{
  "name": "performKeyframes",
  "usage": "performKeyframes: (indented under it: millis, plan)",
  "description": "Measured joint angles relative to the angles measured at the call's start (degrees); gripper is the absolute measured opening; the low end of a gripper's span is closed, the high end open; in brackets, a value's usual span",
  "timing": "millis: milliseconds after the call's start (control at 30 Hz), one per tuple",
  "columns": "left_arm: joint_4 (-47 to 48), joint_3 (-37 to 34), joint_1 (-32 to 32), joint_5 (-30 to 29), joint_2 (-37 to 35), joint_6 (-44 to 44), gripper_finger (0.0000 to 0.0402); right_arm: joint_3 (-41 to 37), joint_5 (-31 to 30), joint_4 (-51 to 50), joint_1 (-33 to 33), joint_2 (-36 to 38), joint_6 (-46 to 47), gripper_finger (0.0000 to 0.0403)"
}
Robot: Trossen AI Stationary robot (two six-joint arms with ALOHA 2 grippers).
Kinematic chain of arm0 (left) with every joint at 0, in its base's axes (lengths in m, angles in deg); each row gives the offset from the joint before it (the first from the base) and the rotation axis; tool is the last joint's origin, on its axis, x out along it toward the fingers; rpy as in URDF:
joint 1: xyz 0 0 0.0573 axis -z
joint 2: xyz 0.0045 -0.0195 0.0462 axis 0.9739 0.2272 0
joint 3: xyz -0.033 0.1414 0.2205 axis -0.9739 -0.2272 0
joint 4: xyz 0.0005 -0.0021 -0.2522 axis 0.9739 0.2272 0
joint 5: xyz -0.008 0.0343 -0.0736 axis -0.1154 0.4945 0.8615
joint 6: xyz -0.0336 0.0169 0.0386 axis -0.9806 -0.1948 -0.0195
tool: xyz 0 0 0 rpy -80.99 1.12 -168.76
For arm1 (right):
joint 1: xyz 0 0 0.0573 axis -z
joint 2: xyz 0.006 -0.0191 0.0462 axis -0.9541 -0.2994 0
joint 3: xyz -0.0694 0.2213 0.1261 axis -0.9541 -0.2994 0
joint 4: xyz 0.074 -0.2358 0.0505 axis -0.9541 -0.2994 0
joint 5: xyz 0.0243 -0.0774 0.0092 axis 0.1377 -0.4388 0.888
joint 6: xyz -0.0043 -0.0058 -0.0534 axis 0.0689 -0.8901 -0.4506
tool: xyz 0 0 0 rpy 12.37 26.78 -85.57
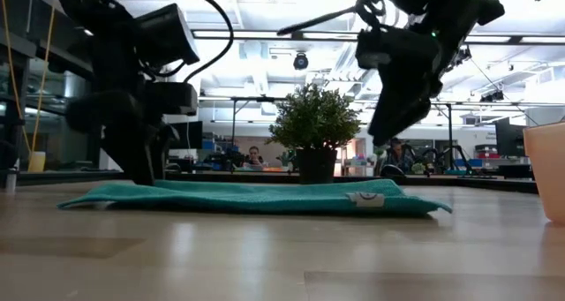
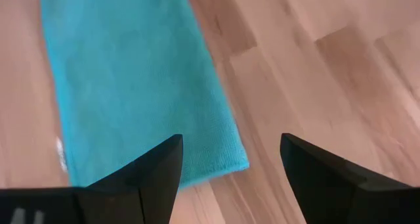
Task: Fold microfiber towels
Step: Fold the blue microfiber towel
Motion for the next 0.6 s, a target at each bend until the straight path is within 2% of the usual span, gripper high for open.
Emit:
performKeyframes:
  millis: [200,433,600]
  plan:
    - [-0.08,0.0,-0.04,-0.64,0.16,0.41,0.0095,0.0,1.3,1.14,0.36,-4.1,-5.26,0.0248]
    - [-0.42,-0.04,-0.02,0.2,0.09,0.36,0.0011,0.0,6.61,3.14,2.25,-10.04,-7.22,0.0247]
    - [-0.31,-0.06,0.02,0.25,0.12,-2.84,0.0017,0.08,7.74,3.85,2.16,-12.88,-5.89,0.0213]
